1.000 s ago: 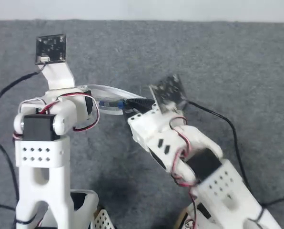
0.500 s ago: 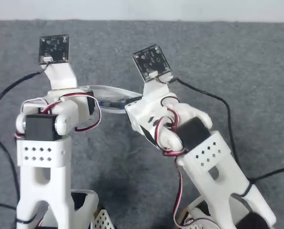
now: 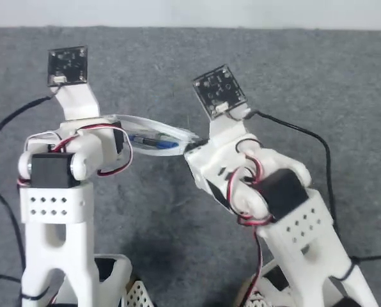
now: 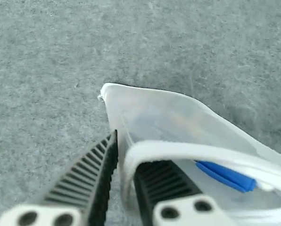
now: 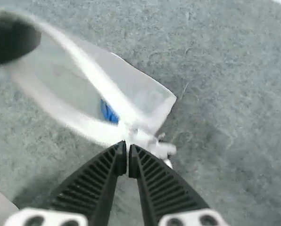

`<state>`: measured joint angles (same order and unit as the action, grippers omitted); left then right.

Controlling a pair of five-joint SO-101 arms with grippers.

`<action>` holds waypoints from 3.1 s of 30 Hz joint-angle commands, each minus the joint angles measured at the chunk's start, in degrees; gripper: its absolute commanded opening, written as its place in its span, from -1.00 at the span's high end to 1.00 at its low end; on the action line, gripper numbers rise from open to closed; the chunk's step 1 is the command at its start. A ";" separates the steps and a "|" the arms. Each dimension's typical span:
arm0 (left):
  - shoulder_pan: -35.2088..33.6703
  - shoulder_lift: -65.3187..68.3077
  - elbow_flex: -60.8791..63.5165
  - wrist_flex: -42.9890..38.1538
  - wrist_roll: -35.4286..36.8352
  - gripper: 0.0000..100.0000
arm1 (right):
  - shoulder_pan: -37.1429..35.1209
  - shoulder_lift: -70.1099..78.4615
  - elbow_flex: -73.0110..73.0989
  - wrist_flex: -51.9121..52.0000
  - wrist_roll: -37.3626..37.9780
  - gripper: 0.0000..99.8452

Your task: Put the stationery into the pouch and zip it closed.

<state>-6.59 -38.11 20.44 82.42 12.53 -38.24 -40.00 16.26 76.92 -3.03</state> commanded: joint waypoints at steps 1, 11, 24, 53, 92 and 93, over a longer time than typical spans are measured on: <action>-3.60 -0.44 -0.92 -3.16 -0.18 0.98 | 1.01 -3.74 -2.64 1.19 3.43 0.99; -8.09 -0.26 -0.84 -4.04 0.97 0.98 | 0.75 -4.62 6.15 -4.53 3.43 0.90; -7.91 -0.35 0.31 -4.48 0.79 0.98 | -7.08 -4.62 13.36 -7.25 3.43 0.62; -8.09 -0.18 0.40 -4.22 0.70 0.98 | -1.98 -4.18 29.27 -34.86 3.87 0.62; -8.00 -0.44 1.54 -4.48 0.35 0.98 | -1.71 -4.62 32.00 -41.01 12.84 0.98; -8.00 -0.44 1.54 -4.48 -0.18 0.98 | -1.80 -4.62 32.00 -41.01 12.84 0.97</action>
<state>-14.59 -38.20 22.20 79.78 12.62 -40.53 -42.11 48.97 36.22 8.66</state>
